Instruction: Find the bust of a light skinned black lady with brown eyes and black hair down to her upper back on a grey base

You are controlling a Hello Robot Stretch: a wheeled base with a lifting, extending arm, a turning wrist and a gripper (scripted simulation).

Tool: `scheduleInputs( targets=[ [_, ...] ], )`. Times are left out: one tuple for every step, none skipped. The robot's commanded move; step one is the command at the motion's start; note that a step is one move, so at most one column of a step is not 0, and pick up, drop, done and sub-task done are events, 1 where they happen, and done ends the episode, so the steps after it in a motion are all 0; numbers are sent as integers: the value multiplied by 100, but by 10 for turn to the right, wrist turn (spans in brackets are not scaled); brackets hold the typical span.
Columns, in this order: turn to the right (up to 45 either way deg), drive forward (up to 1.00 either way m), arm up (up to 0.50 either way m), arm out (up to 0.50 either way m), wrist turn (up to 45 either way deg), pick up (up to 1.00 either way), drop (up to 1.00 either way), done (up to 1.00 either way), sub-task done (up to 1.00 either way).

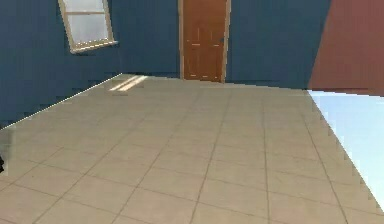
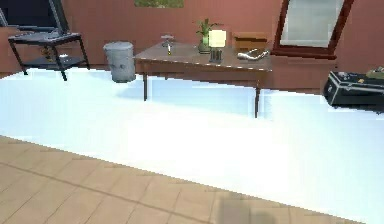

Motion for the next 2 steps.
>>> scheduleInputs(
  targets=[
    [450, 0, 0, 0, 0, 0, 0, 0, 0],
    [270, 0, 0, 0, 0, 0, 0, 0, 0]
  ],
)
